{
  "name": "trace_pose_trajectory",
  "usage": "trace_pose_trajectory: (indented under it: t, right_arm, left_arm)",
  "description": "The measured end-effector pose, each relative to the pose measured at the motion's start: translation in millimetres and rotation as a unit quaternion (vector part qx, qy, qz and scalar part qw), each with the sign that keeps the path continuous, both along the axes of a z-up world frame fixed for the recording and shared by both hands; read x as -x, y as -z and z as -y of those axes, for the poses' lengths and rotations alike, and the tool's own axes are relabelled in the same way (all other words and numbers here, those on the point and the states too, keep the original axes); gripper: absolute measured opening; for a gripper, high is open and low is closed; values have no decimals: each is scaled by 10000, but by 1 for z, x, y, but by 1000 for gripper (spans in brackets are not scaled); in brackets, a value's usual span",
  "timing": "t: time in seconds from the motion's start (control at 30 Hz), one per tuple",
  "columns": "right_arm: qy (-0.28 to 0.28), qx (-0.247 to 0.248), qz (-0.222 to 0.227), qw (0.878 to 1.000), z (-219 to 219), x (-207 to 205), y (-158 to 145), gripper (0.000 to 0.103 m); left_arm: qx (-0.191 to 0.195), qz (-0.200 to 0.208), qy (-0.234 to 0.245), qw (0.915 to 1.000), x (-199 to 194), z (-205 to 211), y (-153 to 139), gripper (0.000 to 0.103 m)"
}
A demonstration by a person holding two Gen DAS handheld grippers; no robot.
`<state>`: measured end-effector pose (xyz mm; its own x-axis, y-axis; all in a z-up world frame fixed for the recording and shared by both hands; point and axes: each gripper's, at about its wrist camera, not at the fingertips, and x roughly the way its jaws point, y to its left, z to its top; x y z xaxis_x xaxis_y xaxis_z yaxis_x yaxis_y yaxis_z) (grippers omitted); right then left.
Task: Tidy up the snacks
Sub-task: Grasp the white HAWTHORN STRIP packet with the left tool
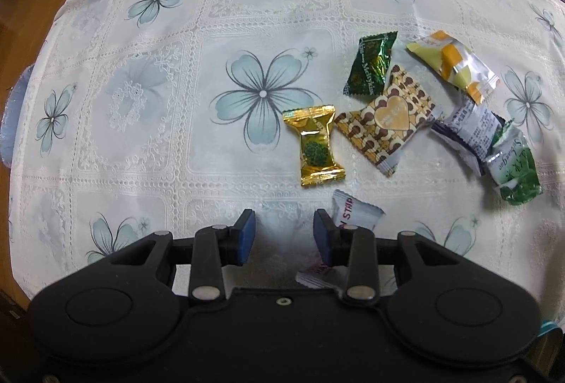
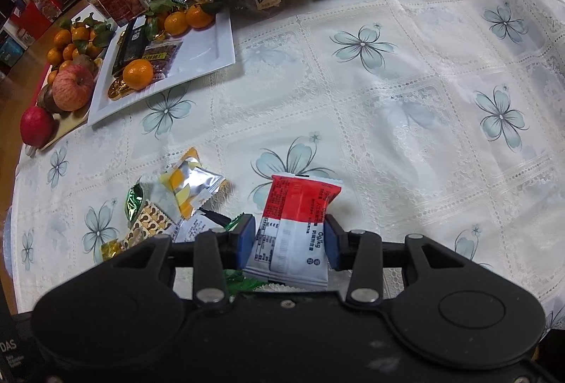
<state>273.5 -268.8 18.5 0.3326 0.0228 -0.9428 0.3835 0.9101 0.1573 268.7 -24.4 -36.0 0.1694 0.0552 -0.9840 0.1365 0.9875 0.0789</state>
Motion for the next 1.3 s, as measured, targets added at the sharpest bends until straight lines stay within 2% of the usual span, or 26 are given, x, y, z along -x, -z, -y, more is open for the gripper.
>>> trace_pose_trajectory:
  t: [0.17, 0.3, 0.57, 0.9, 1.3]
  right_arm:
    - [-37, 24, -14, 10000, -2, 1, 1, 43]
    - [-76, 46, -4, 10000, -4, 3, 1, 43]
    - [-104, -49, -102, 9999, -4, 2, 5, 43]
    - [-185, -36, -132, 9997, -6, 2, 6, 43]
    - [-211, -61, -147, 9996, -5, 0, 6, 43]
  left_arm:
    - [166, -26, -29, 9999, 10, -9, -3, 47]
    - [460, 79, -133, 9988, 12, -12, -15, 46]
    - [718, 175, 71, 9972, 17, 0, -25, 46]
    - [531, 107, 271, 9982, 21, 20, -10, 46]
    - [313, 70, 300, 9990, 19, 30, -2, 46]
